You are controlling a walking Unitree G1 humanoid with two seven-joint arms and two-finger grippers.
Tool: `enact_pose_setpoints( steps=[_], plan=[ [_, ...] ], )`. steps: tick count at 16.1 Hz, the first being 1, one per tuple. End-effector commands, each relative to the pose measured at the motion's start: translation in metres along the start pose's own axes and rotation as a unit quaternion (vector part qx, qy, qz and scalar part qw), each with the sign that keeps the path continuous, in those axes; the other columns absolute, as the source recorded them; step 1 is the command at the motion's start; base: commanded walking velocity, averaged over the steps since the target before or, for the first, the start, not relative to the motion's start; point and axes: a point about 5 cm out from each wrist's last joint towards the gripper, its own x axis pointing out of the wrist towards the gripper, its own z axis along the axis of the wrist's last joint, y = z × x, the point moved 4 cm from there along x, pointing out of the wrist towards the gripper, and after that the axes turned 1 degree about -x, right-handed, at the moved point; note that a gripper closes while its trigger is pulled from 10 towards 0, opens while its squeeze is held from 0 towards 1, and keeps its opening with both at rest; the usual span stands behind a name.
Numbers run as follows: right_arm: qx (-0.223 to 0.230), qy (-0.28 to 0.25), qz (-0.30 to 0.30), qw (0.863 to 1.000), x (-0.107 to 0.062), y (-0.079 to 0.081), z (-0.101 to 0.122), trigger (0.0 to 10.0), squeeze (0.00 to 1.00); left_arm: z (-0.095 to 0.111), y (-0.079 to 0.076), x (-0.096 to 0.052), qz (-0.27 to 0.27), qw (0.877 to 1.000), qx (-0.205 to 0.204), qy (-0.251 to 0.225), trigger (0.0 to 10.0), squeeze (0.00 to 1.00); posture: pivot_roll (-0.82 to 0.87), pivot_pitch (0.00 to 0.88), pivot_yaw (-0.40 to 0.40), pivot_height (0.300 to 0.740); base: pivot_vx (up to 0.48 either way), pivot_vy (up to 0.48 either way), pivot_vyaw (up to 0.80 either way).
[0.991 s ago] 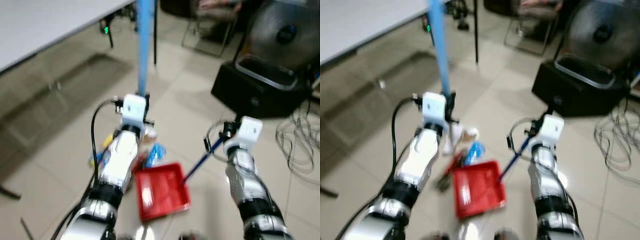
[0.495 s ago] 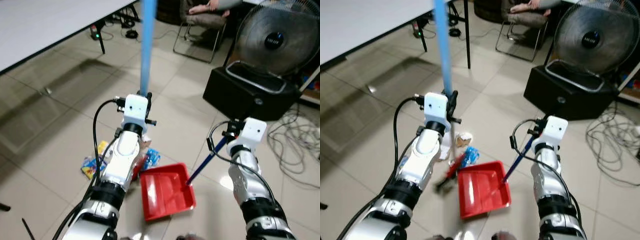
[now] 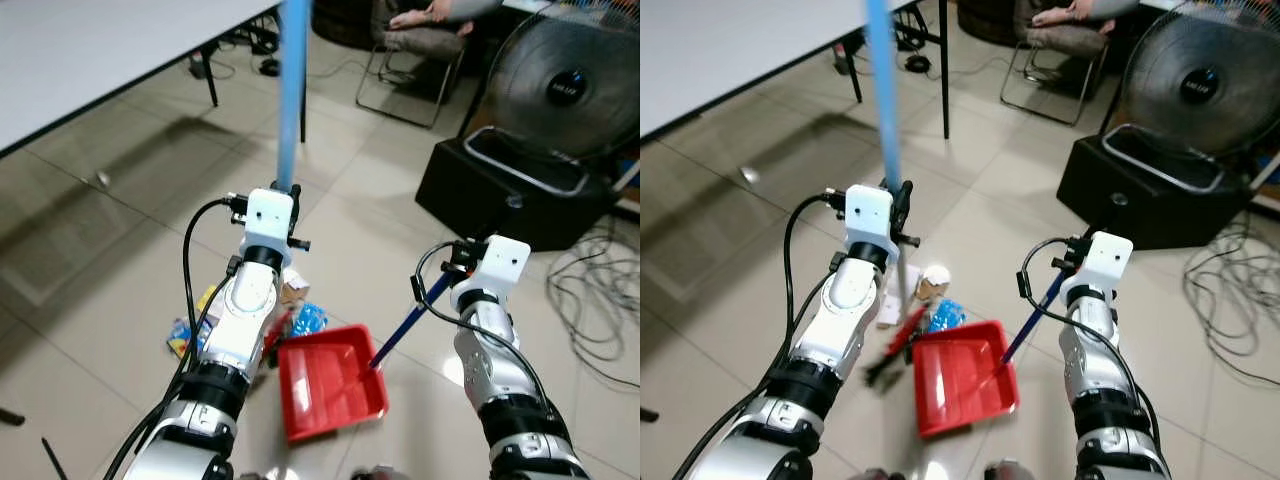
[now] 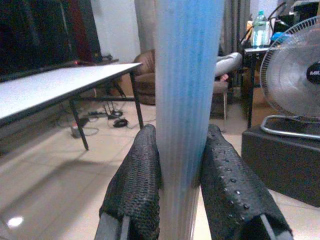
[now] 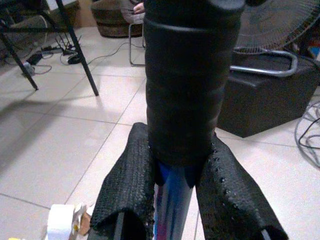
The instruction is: Sweep floor
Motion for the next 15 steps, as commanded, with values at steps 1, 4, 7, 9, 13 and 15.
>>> enact_pose_setpoints(
  steps=[1, 4, 7, 9, 13, 15],
  plan=[
    [0.005, -0.025, -0.010, 1.000, 0.0029, -0.0060, 0.0135, 10.0, 0.00, 0.0156, -0.0093, 0.0050, -0.011, 1.000, -0.006, -0.029, 10.0, 0.00, 0.01, 0.164, -0.040, 0.740, 0.341, 0.000, 0.00],
    [0.005, -0.025, -0.010, 1.000, 0.0028, -0.0059, 0.0133, 10.0, 0.00, 0.0145, -0.0092, 0.0044, -0.012, 1.000, -0.006, -0.027, 10.0, 0.00, 0.02, 0.165, -0.040, 0.740, 0.345, 0.000, 0.00],
    [0.005, -0.025, -0.010, 1.000, 0.0028, -0.0061, 0.0132, 10.0, 0.00, 0.0151, -0.0093, 0.0048, -0.012, 1.000, -0.006, -0.028, 10.0, 0.00, 0.01, 0.164, -0.040, 0.740, 0.344, 0.000, 0.00],
    [0.006, -0.024, -0.009, 1.000, 0.0028, -0.0062, 0.0130, 10.0, 0.00, 0.0151, -0.0097, 0.0047, -0.012, 1.000, -0.005, -0.028, 10.0, 0.00, 0.02, 0.163, -0.040, 0.740, 0.343, 0.000, 0.00],
    [0.006, -0.024, -0.010, 1.000, 0.0027, -0.0057, 0.0125, 10.0, 0.00, 0.0147, -0.0090, 0.0048, -0.013, 1.000, -0.005, -0.027, 10.0, 0.00, 0.02, 0.165, -0.039, 0.740, 0.342, 0.000, 0.00],
    [0.007, -0.024, -0.010, 1.000, 0.0026, -0.0056, 0.0125, 10.0, 0.00, 0.0147, -0.0090, 0.0048, -0.013, 1.000, -0.005, -0.027, 10.0, 0.00, 0.02, 0.164, -0.038, 0.740, 0.345, 0.000, 0.00]
  ],
)
